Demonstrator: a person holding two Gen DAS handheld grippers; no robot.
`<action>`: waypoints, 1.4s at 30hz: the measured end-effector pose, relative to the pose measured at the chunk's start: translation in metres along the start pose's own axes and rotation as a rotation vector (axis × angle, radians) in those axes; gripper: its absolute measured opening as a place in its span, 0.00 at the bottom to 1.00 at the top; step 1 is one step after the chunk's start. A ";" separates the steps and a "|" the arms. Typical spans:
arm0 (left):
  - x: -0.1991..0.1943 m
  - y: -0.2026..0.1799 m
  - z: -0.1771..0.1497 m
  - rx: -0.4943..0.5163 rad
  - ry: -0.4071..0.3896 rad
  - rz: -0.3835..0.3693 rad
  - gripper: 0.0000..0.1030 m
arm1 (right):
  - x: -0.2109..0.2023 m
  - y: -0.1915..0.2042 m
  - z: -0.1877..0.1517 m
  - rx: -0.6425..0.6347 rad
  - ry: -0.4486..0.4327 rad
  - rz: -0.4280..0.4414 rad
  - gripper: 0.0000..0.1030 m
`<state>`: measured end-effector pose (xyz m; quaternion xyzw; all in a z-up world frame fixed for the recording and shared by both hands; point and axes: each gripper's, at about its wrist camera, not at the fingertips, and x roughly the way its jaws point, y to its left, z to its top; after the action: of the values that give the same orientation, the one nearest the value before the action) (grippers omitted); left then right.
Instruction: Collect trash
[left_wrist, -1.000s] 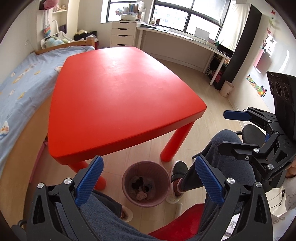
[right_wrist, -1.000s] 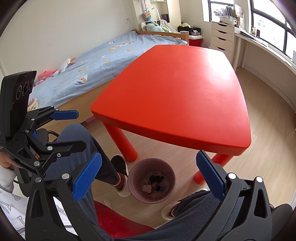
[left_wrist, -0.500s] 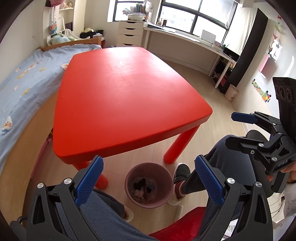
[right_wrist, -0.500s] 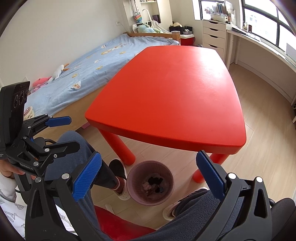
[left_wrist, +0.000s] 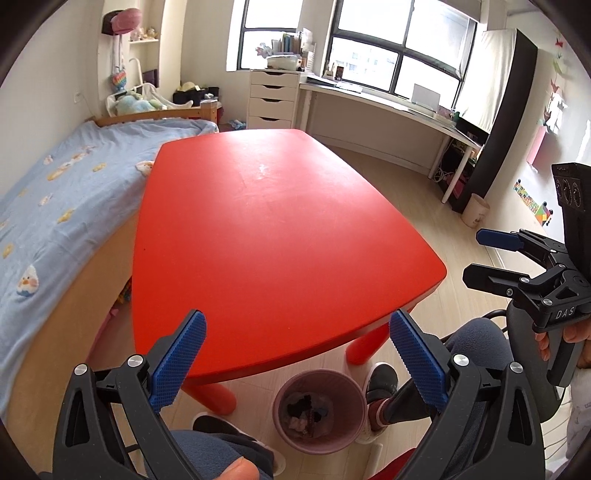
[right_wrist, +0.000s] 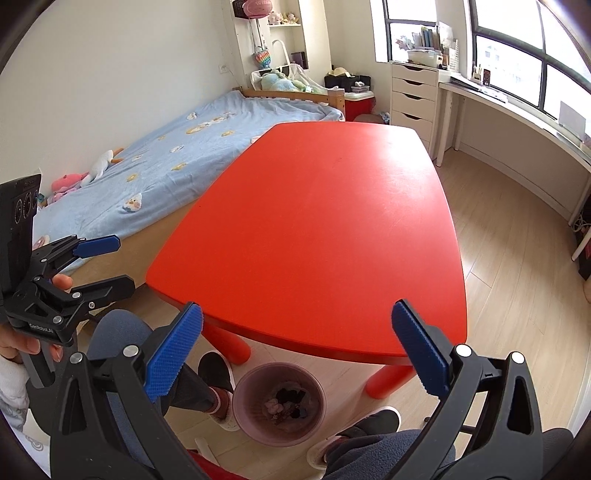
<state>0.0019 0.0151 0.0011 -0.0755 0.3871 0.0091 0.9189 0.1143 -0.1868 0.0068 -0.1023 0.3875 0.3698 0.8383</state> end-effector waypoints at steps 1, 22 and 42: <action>0.001 0.002 0.004 -0.003 -0.007 0.007 0.93 | 0.001 -0.001 0.004 -0.001 -0.005 -0.001 0.97; 0.017 0.017 0.030 -0.053 -0.033 -0.007 0.94 | 0.013 -0.015 0.039 -0.003 -0.040 -0.010 0.97; 0.020 0.017 0.033 -0.060 -0.010 -0.045 0.94 | 0.013 -0.013 0.039 -0.004 -0.031 -0.011 0.97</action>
<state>0.0383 0.0359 0.0074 -0.1116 0.3802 0.0004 0.9182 0.1519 -0.1709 0.0221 -0.1004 0.3730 0.3672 0.8461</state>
